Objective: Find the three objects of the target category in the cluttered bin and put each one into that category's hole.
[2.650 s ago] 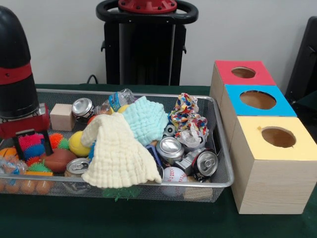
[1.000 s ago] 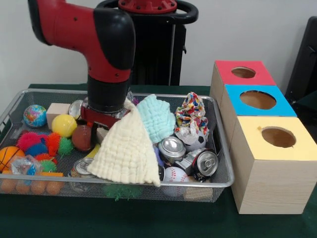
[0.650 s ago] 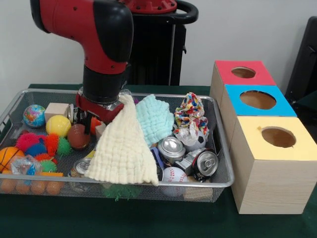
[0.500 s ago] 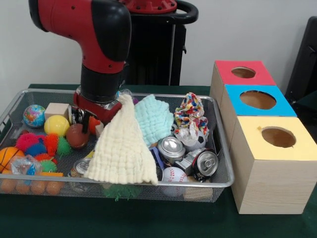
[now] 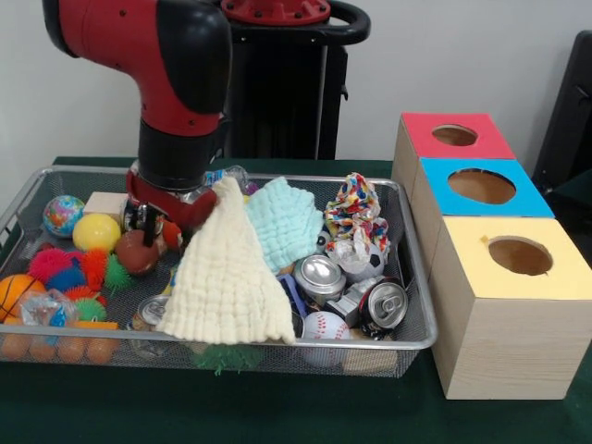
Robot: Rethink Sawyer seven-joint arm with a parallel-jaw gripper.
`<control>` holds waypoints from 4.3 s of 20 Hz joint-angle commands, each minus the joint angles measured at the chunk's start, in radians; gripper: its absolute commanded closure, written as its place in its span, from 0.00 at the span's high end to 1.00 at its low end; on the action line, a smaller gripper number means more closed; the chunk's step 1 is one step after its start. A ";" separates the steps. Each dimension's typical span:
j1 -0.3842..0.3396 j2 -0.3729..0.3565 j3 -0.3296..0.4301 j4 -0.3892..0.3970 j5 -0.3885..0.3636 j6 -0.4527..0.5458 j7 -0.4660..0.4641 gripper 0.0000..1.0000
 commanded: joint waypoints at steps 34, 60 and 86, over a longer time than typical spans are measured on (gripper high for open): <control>-0.253 0.365 0.270 -0.449 -0.283 0.342 -0.206 1.00; -0.402 0.215 0.482 -0.185 -0.616 -0.085 -0.416 1.00; -0.376 0.103 0.552 -0.169 -1.044 -0.404 -0.034 1.00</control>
